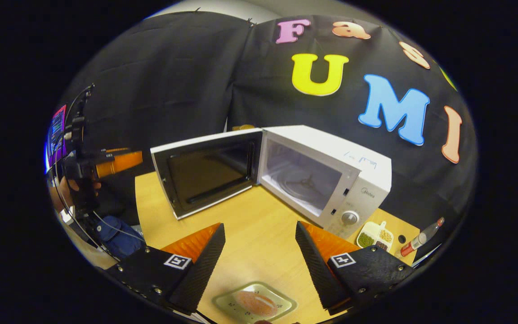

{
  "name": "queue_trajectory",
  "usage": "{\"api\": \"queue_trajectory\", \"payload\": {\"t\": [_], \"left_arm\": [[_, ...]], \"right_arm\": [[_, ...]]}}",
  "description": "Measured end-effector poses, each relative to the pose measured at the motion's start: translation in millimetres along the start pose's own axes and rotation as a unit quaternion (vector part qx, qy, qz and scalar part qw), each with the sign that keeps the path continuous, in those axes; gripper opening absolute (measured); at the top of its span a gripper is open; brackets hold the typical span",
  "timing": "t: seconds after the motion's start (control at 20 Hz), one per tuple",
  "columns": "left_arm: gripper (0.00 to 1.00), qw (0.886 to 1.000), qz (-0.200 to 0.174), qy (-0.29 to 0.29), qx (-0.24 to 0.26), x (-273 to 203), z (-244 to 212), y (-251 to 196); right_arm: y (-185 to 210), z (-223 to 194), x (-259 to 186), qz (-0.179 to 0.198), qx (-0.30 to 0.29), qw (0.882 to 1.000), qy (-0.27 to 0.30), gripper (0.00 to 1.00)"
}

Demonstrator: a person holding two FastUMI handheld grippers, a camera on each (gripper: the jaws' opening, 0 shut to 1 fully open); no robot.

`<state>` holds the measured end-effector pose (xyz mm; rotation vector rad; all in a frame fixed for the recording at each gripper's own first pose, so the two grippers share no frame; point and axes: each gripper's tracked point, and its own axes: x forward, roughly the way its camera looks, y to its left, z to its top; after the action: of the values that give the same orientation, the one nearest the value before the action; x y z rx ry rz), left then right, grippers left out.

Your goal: Open the microwave oven with the left hand, put the food in, and close the microwave oven.

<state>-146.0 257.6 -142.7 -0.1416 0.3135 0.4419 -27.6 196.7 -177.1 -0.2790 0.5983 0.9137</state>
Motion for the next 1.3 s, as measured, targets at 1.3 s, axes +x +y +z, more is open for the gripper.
{"api": "queue_trajectory", "payload": {"t": [1.3], "left_arm": [[0.94, 0.999, 0.014, -0.043, 0.016, -30, 35, -13]], "right_arm": [[16, -204, 6, 0.114, -0.111, 0.949, 0.274, 0.76]]}}
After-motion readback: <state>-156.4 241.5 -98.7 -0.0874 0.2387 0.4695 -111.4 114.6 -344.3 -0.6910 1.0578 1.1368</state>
